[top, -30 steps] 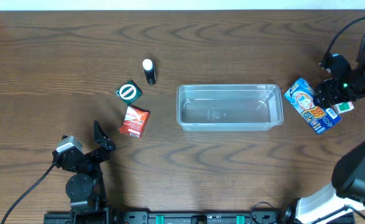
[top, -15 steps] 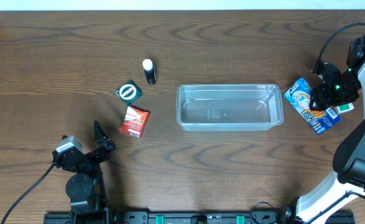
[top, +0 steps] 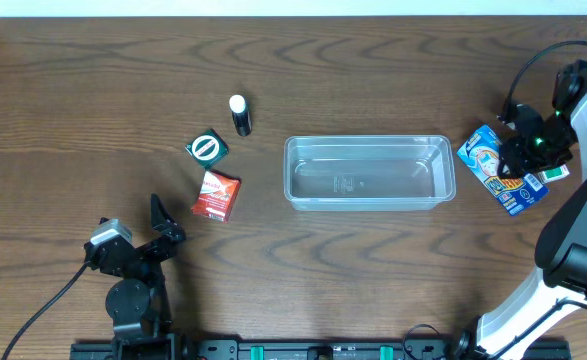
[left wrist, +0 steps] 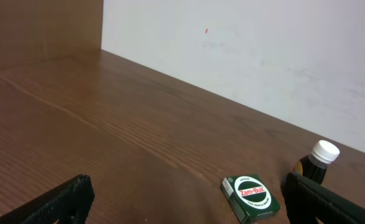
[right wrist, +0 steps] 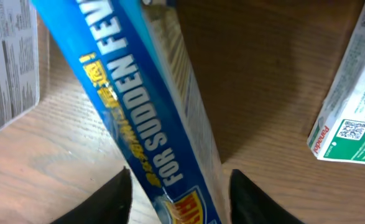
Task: Pack container
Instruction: 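Move right gripper to the blue fever-patch box and grasp it, then lift the blue box and carry it left over the container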
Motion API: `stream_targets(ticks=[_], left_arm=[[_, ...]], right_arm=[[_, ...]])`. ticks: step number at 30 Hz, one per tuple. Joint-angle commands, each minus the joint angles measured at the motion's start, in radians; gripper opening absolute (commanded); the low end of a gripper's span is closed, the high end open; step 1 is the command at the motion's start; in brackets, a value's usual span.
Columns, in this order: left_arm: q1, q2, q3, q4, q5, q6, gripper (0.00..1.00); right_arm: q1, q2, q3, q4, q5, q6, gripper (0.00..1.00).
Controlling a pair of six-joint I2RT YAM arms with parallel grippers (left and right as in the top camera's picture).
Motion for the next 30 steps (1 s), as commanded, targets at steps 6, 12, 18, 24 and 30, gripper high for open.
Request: stream_targets(ticks=[6,12,18,24,30], left_arm=[[0.002,-0.006,-0.023,-0.032,-0.005,0.021,0.98],[0.002,-0.006,-0.023,-0.032,-0.005,0.021,0.98],[0.002,-0.006,-0.023,-0.032,-0.005,0.021,0.98],[0.002,-0.006,-0.023,-0.032,-0.005,0.021,0.98],[0.002,-0.006,-0.023,-0.032,-0.005,0.021,0.98]], right_arm=[[-0.008,0.003,0.013,0.007,-0.008,0.024,0.41],[-0.008,0.003,0.013,0.008,-0.008,0.03,0.25],[-0.008,0.002,0.019,0.004,-0.003,0.049,0.25],[-0.007,0.002,0.15,-0.076,0.0,0.109,0.16],[-0.002,0.002,0.333,-0.206,-0.006,0.163,0.14]])
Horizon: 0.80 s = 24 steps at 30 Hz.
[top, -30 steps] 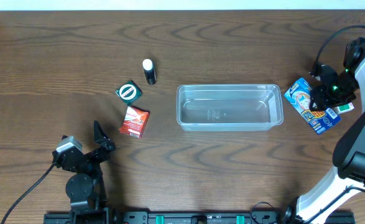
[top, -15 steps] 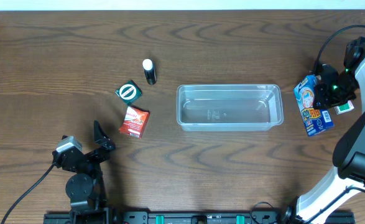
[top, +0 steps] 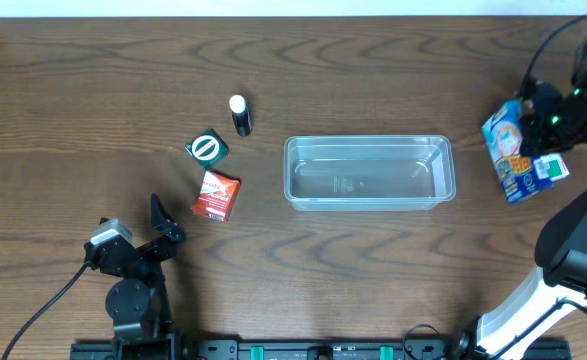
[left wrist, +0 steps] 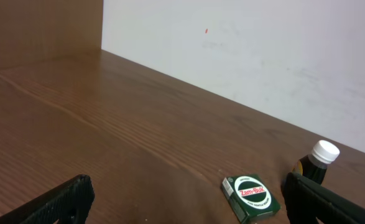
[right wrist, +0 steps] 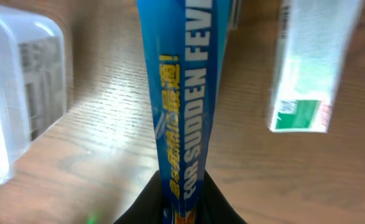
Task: Pack container
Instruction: 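Lift the blue box and carry it left over the container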
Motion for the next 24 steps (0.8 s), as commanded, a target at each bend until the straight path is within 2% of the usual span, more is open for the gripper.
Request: stream_targets(ticks=[1,4,12,17,24], left_arm=[[0.002,-0.006,-0.023,-0.032,-0.005,0.021,0.98],[0.002,-0.006,-0.023,-0.032,-0.005,0.021,0.98],[0.002,-0.006,-0.023,-0.032,-0.005,0.021,0.98],[0.002,-0.006,-0.023,-0.032,-0.005,0.021,0.98],[0.002,-0.006,-0.023,-0.032,-0.005,0.021,0.98]], right_arm=[[0.0,-0.003,0.1,-0.043,-0.01,0.061,0.15],[0.018,-0.003,0.176,-0.083,-0.016,0.095,0.15],[0.137,-0.006,0.378,-0.187,-0.096,0.071,0.16],[0.252,-0.011,0.454,-0.256,-0.164,0.001,0.18],[0.433,-0.014,0.445,-0.267,-0.236,-0.188,0.16]])
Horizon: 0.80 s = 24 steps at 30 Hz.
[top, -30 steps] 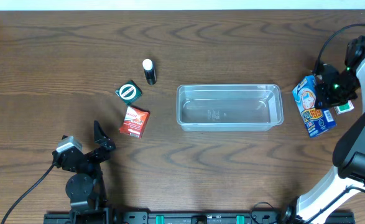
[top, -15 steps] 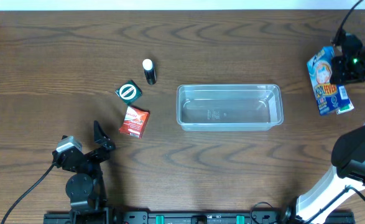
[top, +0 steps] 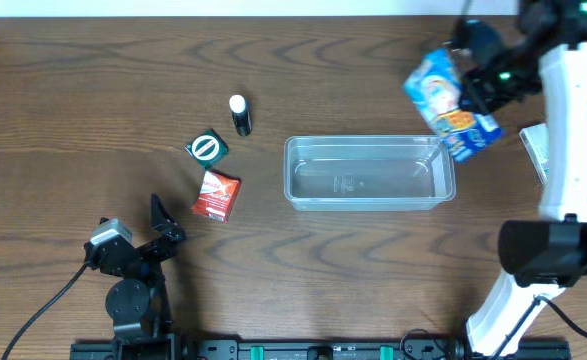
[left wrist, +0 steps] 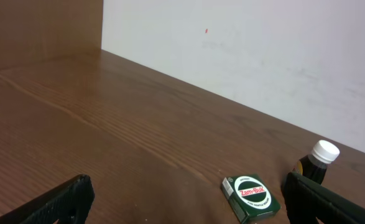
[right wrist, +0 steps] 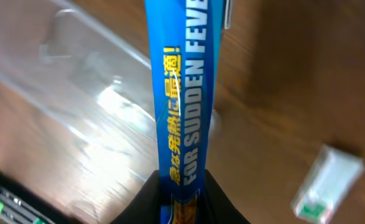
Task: Pack container
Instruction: 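Lift the blue box and carry it left over the container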
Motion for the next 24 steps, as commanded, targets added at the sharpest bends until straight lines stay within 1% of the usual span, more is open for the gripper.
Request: stream_targets(ticks=[1,8,15,20,24], left_arm=[[0.002,-0.006,-0.023,-0.032,-0.005,0.021,0.98],[0.002,-0.006,-0.023,-0.032,-0.005,0.021,0.98],[0.002,-0.006,-0.023,-0.032,-0.005,0.021,0.98],[0.002,-0.006,-0.023,-0.032,-0.005,0.021,0.98],[0.002,-0.006,-0.023,-0.032,-0.005,0.021,0.98]], right_arm=[[0.089,-0.014,0.011,-0.004,-0.072,-0.144,0.17],[0.248,-0.013,-0.008,-0.004,-0.048,-0.401,0.17],[0.289,-0.013,-0.055,-0.004,-0.014,-0.472,0.19],[0.27,-0.013,-0.163,-0.003,0.008,-0.513,0.2],[0.264,-0.013,-0.25,0.021,0.031,-0.516,0.2]])
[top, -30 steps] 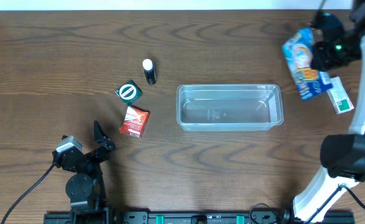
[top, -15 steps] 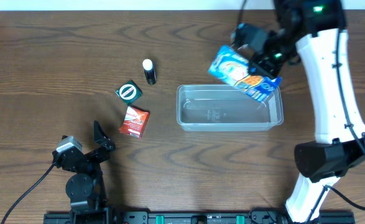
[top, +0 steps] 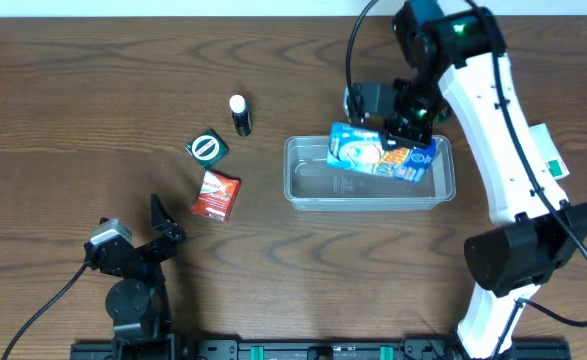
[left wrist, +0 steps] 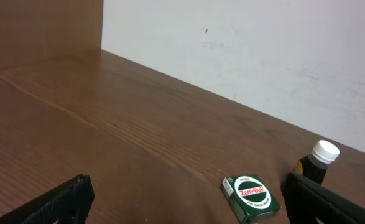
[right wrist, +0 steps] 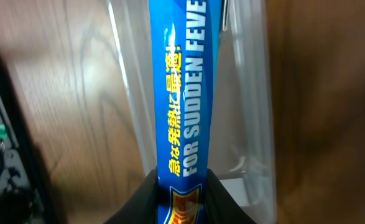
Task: Pack container
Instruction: 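Lift the blue box and carry it left over the container, then lower the blue box into the container's right side and release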
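The clear plastic container sits mid-table. My right gripper is shut on a blue fever-patch box, held over the container's right half; in the right wrist view the blue box runs up from the fingers with the container beneath. A green Zam-Buk box, a red packet and a small dark bottle with white cap lie left of the container. My left gripper rests open near the table's front left, the green box ahead of it.
A white-and-green box lies at the far right, partly hidden behind my right arm. The left arm's base sits at the front left edge. A white wall closes the far side.
My right gripper has moved left with the blue box, from beyond the container's upper right corner to over its right half, and the box now lies flatter. The left arm is unchanged.
The blue box lay on the table right of the container with my right gripper's fingers around it. Then it was held, lifted off the table at the far right, later near the container's far right corner, and now over the container. The left arm stayed put.
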Motion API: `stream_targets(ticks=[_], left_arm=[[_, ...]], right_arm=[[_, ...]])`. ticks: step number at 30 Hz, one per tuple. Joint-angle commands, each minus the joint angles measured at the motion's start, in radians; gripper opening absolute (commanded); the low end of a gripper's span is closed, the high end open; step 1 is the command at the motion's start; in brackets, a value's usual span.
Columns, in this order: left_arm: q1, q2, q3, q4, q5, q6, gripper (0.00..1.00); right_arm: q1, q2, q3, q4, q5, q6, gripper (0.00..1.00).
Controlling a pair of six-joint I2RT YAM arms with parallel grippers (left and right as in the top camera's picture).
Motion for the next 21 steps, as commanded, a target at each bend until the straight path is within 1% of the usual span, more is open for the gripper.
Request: stream_targets(ticks=[1,5,10,15,21], left_arm=[[0.002,-0.006,-0.023,-0.032,-0.005,0.021,0.98],[0.002,-0.006,-0.023,-0.032,-0.005,0.021,0.98],[0.002,-0.006,-0.023,-0.032,-0.005,0.021,0.98],[0.002,-0.006,-0.023,-0.032,-0.005,0.021,0.98],[0.002,-0.006,-0.023,-0.032,-0.005,0.021,0.98]], right_arm=[[-0.01,-0.013,-0.053,0.016,0.032,-0.036,0.19],[-0.012,-0.013,-0.111,0.085,0.098,-0.015,0.2],[-0.025,-0.013,-0.179,0.155,0.101,-0.013,0.2],[-0.046,-0.013,-0.237,0.175,0.116,-0.013,0.21],[-0.065,-0.013,-0.248,0.172,0.111,0.013,0.21]])
